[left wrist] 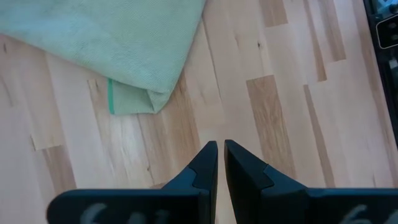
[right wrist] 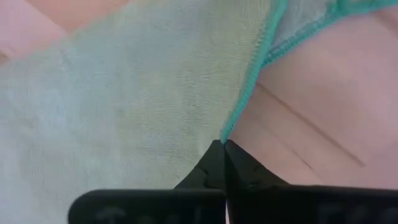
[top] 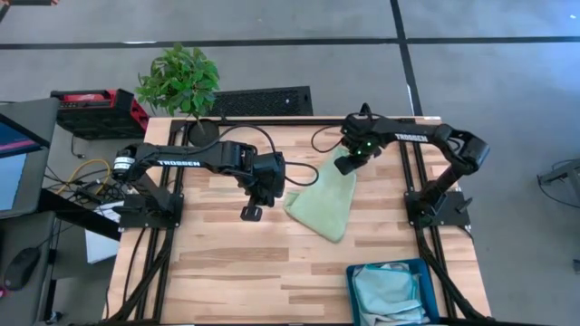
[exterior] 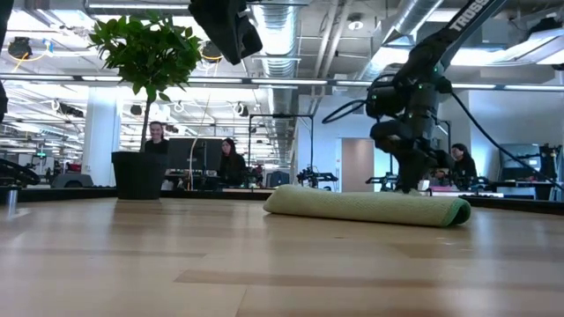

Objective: Fold microfiber towels
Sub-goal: Fold the green microfiber cloth

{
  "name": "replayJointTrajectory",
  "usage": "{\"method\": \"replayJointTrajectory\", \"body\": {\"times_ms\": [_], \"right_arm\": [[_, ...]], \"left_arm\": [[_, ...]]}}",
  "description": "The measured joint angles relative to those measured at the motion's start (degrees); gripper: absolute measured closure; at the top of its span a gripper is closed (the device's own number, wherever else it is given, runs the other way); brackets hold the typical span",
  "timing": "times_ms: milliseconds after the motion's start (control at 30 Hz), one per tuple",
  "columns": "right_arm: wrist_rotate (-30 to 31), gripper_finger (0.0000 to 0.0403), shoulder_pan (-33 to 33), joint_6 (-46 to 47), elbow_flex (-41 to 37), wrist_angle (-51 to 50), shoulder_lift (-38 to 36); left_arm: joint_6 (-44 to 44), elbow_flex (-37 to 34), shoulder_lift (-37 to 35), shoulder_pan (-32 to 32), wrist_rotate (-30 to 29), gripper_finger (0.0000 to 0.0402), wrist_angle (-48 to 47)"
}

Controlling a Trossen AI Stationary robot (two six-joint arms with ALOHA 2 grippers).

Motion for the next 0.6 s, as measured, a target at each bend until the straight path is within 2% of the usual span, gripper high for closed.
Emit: {"method": "replayJointTrajectory", "body": {"times_ms": [133, 267, 433, 600], "right_arm": [[2.8, 0.0396, 0.6, -0.1, 0.0, -1.7, -4.1], [8.9, 0.0399, -0.7, -0.5, 3.0, -8.5, -10.4], [18.2, 0.04, -3.6, -1.1, 11.4, -17.0, -18.2], [22.9, 0.0401, -5.8, -1.5, 22.8, -22.1, -22.4]], "left_arm": [[0.0, 0.0, 0.0, 0.0, 0.0, 0.0382, 0.0], [0.0, 0.0, 0.0, 0.0, 0.0, 0.0382, 0.0], [0.0, 0.0, 0.0, 0.0, 0.0, 0.0382, 0.0], [0.0, 0.0, 0.0, 0.0, 0.0, 0.0382, 0.0]]}}
